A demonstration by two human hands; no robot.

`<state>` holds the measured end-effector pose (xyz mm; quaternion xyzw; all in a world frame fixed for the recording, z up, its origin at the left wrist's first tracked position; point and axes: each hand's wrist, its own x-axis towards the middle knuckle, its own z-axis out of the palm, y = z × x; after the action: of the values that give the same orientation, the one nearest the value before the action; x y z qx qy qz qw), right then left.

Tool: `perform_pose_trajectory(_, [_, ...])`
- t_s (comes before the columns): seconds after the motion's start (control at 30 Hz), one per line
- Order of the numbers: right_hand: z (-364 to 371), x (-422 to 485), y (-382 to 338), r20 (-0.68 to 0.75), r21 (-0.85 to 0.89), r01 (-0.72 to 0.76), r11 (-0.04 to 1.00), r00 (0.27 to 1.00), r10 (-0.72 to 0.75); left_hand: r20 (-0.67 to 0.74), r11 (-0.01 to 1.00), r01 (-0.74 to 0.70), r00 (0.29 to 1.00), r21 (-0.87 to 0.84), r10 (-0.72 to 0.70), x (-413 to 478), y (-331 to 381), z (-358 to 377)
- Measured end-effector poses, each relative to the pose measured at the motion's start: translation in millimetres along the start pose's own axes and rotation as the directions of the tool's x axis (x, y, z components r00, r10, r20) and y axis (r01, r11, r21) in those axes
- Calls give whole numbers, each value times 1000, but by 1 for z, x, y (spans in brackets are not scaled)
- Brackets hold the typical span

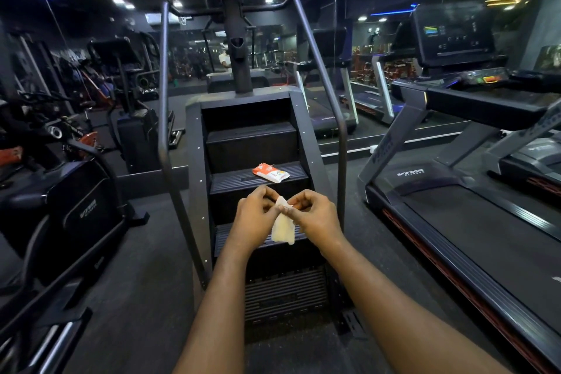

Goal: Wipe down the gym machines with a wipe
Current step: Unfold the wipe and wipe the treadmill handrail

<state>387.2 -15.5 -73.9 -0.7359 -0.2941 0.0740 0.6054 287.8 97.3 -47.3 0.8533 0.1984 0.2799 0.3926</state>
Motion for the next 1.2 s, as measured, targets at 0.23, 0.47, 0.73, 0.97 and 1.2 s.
perform_pose_trajectory(0.23, [5,4,20,29,38,-335,941,942,334,1,1000,-20,1000,6,20,-4,-1,-8])
perform_pose_trajectory(0.47, [6,-14,24,52,269,-262,927,965,258,13,998,-58,998,1,58,-10,4,-7])
perform_pose_trajectory(0.73, [-18,-33,31,-141,229,-173,958,968,208,12,998,-60,998,10,60,-24,9,12])
perform_pose_trajectory(0.97, [-64,-59,36,-236,248,-128,960,953,188,91,999,-32,995,-15,34,-40,33,47])
perform_pose_trajectory(1.2, [-154,-93,45,-336,185,-102,977,928,160,109,994,-110,988,-14,111,-65,93,108])
